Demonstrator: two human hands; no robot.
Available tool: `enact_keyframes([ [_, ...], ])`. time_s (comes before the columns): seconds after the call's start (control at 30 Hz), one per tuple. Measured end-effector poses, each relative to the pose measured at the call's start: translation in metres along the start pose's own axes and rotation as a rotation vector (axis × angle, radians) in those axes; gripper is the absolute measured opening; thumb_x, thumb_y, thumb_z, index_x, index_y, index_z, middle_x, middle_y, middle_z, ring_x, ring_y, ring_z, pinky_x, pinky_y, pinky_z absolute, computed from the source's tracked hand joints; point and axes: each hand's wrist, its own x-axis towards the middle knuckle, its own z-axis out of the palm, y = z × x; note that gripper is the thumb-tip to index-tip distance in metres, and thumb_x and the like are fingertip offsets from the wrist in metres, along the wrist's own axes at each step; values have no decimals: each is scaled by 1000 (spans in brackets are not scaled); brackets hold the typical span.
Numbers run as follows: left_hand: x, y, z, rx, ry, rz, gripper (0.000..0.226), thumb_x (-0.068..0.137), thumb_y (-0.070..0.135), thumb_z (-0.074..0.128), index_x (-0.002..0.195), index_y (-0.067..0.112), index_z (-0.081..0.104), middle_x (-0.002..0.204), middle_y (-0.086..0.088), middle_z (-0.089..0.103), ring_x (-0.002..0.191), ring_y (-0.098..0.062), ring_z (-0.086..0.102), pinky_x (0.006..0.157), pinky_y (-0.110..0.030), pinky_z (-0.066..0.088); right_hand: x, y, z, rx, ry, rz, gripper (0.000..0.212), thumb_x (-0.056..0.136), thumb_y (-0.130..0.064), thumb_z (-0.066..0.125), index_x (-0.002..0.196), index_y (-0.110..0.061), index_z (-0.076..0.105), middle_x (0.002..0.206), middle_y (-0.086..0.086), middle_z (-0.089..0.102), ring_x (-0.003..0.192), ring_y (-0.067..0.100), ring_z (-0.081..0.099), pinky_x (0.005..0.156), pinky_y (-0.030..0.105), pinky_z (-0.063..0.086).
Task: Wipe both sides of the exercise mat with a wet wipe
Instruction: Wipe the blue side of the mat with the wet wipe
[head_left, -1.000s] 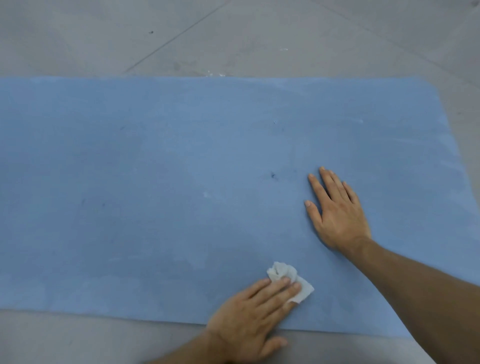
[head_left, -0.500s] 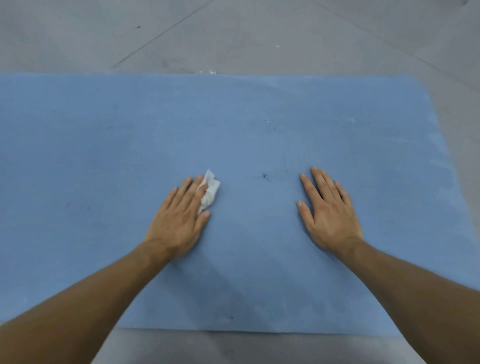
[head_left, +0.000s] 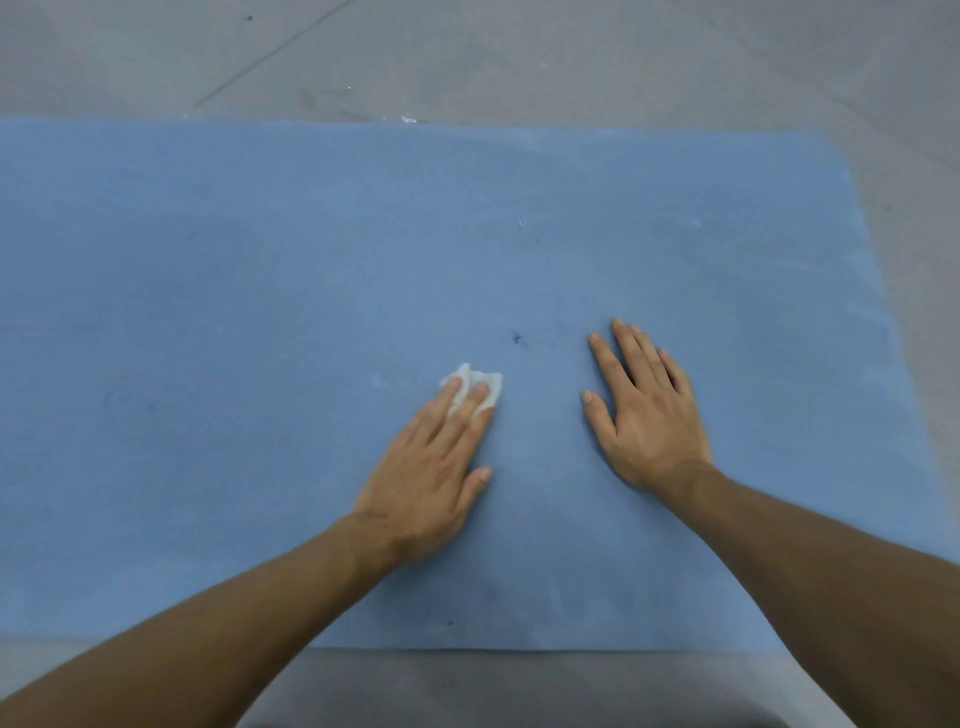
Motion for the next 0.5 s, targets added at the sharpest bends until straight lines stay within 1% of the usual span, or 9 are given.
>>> enact_keyframes([
  [0.07, -12, 24, 10, 38, -71, 159, 74, 107, 43, 41, 165, 8, 11, 174, -6, 2, 160, -29, -2, 127, -47, 21, 0, 0, 0, 9, 12, -3, 68, 102, -51, 29, 164, -24, 27, 173, 2, 16, 160, 15, 9, 129, 39, 9],
  [0.13, -29, 46, 19, 110, -122, 319, 73, 107, 47, 40, 164, 8, 17, 174, -7, 4, 160, -30, -1, 127, -44, 20, 0, 0, 0, 7, 24, -6, 67, 102, -50, 30, 163, -24, 29, 173, 2, 18, 159, 16, 12, 128, 39, 10],
  [0.2, -42, 62, 24, 188, -125, 410, 71, 106, 49, 39, 163, 10, 25, 173, -8, 9, 160, -30, 3, 126, -43, 20, 0, -1, -1, 8, 22, -2, 67, 102, -51, 30, 163, -24, 28, 173, 2, 18, 159, 16, 11, 128, 39, 10],
  [0.27, -48, 68, 24, 238, -119, 435, 70, 105, 50, 37, 162, 11, 28, 173, -8, 11, 160, -29, 4, 126, -42, 16, 0, 0, 0, 8, 11, 2, 68, 102, -52, 28, 164, -25, 26, 173, 1, 16, 159, 15, 9, 128, 38, 8],
  [0.4, -44, 58, 20, 287, -132, 508, 69, 106, 47, 36, 164, 13, 23, 174, -4, 10, 160, -25, 4, 127, -39, 11, 0, 1, 0, 12, 4, 1, 69, 102, -53, 26, 164, -25, 25, 173, 1, 14, 159, 15, 8, 128, 37, 6],
  [0.43, -41, 51, 18, 280, -141, 504, 68, 107, 46, 37, 164, 13, 23, 173, -3, 10, 160, -24, 5, 127, -39, 10, 0, 0, 0, 13, 5, -1, 69, 102, -54, 25, 164, -25, 26, 173, 1, 15, 159, 15, 8, 128, 37, 6],
  [0.5, -33, 32, 13, 237, -145, 436, 66, 106, 43, 39, 163, 13, 26, 173, -3, 14, 160, -23, 11, 127, -38, 10, 0, 0, -1, 13, -1, -1, 69, 101, -54, 24, 164, -25, 25, 173, 1, 13, 160, 14, 7, 128, 37, 6],
])
